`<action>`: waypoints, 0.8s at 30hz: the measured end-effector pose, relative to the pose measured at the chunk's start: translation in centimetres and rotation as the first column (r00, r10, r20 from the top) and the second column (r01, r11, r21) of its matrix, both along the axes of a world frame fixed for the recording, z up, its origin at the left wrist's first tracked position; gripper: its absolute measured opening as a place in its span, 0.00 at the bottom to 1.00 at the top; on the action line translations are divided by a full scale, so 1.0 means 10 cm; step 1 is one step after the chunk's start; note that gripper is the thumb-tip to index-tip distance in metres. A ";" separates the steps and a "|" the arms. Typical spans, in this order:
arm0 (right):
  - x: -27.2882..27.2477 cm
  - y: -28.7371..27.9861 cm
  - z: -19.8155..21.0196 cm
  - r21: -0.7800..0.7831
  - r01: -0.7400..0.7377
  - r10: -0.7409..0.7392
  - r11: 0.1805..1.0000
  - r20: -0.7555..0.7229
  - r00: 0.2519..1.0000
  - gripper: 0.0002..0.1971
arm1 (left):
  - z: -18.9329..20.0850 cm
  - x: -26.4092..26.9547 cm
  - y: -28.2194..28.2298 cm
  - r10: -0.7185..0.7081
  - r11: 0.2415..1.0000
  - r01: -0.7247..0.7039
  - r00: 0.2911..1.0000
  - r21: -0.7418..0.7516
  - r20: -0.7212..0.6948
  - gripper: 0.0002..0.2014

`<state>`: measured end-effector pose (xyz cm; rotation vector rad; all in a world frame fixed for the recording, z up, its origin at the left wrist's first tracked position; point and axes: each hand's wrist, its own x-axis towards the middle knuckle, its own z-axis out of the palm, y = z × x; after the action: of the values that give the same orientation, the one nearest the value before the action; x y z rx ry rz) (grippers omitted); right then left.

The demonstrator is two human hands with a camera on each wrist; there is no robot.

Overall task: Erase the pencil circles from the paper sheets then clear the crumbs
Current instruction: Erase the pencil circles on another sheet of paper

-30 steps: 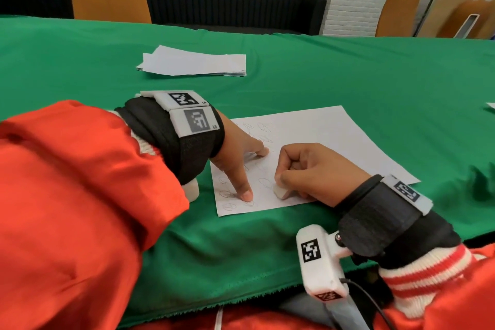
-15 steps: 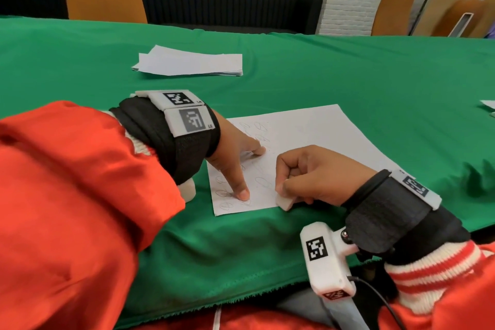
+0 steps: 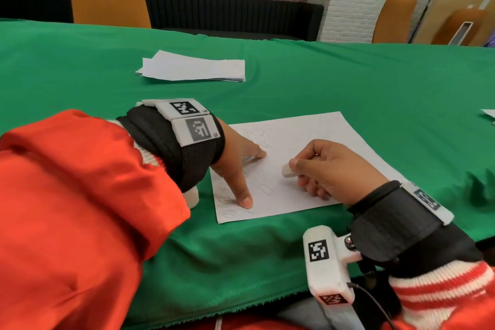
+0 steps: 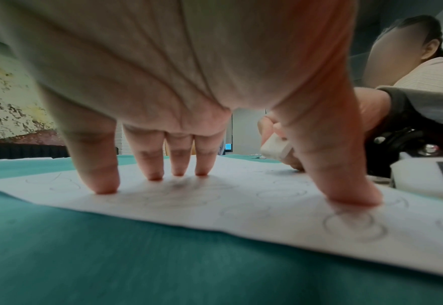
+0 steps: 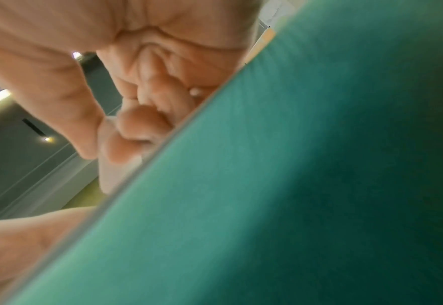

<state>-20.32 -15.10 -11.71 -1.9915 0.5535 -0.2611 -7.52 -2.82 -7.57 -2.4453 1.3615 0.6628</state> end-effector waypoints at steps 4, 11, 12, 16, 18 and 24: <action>0.02 0.08 -0.02 -0.080 -0.016 0.014 0.997 -0.026 1.000 0.07 | 0.00 -0.01 -0.01 -0.005 1.000 0.005 1.000 0.007 0.010 0.51; 0.02 0.16 0.02 -0.085 -0.182 0.167 0.980 -0.161 0.973 0.07 | 0.00 0.00 -0.02 -0.017 0.999 0.016 0.999 0.037 0.034 0.52; 0.01 0.15 0.04 -0.057 -0.198 0.185 0.979 -0.174 0.967 0.07 | 0.00 -0.01 -0.02 -0.019 0.999 0.018 0.999 0.033 0.035 0.52; 0.04 0.15 0.03 -0.138 -0.079 0.063 0.987 -0.117 0.991 0.06 | 0.00 -0.02 -0.01 -0.014 0.999 0.013 0.999 0.031 0.037 0.52; 0.05 0.17 0.01 -0.183 -0.072 0.053 0.980 -0.107 0.993 0.07 | 0.00 -0.01 -0.01 -0.011 1.000 0.010 0.999 0.029 0.035 0.52; 0.03 0.12 0.06 -0.093 -0.127 0.110 0.988 -0.174 0.979 0.07 | 0.00 -0.03 -0.01 -0.016 1.000 0.015 0.999 0.017 0.035 0.51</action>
<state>-19.99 -13.93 -11.09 -2.1519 0.5343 -0.0482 -7.81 -2.93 -7.57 -2.4192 1.3545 0.6223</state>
